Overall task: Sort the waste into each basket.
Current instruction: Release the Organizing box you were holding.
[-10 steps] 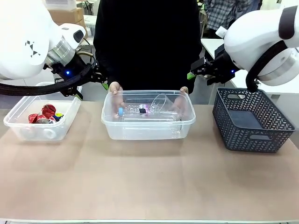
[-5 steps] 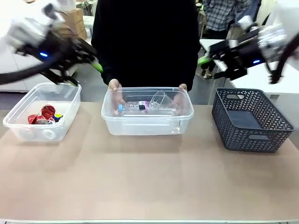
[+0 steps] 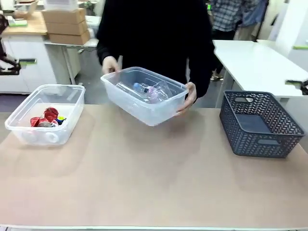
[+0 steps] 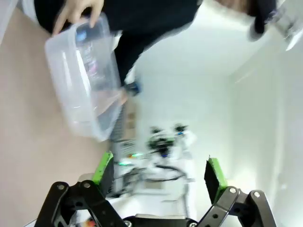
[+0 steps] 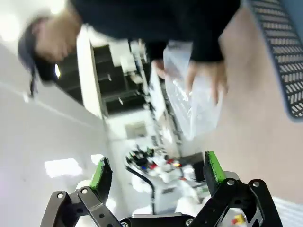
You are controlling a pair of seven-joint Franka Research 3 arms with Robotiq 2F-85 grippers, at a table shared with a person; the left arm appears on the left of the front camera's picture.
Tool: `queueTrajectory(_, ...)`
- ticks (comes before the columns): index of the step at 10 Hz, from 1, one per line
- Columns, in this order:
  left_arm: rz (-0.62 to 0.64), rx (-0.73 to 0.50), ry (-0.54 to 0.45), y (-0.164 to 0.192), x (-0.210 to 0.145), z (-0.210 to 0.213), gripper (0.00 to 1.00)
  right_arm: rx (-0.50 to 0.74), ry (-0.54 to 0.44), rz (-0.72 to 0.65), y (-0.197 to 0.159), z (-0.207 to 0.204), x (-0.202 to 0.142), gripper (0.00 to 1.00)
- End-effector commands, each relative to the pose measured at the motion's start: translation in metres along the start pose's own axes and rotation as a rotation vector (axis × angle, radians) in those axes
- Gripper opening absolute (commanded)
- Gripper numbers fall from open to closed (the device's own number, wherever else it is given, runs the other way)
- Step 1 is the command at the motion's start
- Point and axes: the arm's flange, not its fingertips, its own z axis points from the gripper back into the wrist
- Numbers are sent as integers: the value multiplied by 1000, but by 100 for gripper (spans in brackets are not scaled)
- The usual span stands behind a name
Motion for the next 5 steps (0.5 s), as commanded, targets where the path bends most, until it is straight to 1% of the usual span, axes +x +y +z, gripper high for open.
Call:
queueTrajectory(1,-87,145,69,-11,-18,-24,100,-22,43,153,19,-5,-18,100)
queueTrajectory(5,-87,145,69,-11,-18,-24,100,-22,43,153,19,-5,-18,100)
